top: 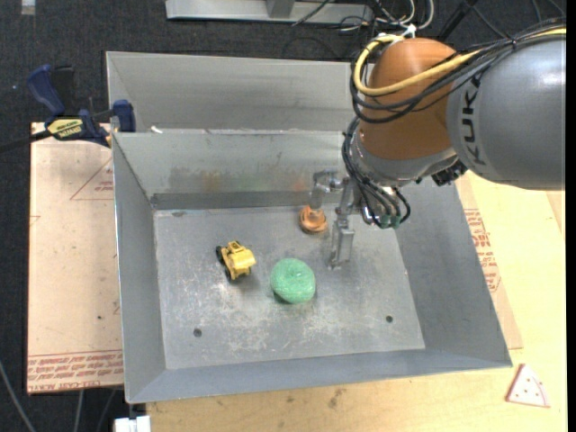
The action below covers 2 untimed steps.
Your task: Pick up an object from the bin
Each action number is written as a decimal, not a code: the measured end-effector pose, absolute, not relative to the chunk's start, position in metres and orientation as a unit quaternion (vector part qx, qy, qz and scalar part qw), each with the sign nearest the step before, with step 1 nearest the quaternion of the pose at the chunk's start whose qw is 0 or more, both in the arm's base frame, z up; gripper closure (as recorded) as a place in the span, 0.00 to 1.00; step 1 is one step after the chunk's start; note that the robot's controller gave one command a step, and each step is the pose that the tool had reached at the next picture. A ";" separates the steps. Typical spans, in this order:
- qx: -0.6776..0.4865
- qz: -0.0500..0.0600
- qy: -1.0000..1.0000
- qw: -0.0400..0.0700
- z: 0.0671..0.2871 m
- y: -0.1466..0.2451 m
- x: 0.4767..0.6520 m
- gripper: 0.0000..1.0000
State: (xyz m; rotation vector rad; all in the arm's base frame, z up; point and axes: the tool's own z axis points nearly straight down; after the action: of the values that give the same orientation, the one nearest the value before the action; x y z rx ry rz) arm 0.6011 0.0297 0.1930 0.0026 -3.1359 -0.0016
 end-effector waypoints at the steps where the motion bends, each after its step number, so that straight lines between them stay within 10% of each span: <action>1: 0.001 -0.001 -1.000 -0.001 0.198 0.030 0.602 0.00; 2: 0.010 0.000 -1.000 -0.005 0.155 0.038 0.596 0.00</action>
Offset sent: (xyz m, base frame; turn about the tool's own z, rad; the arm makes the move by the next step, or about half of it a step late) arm -0.0214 0.0244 -0.1230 -0.0580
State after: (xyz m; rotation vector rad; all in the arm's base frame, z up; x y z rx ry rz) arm 0.5963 0.0381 0.1553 0.0323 -3.1514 -0.0013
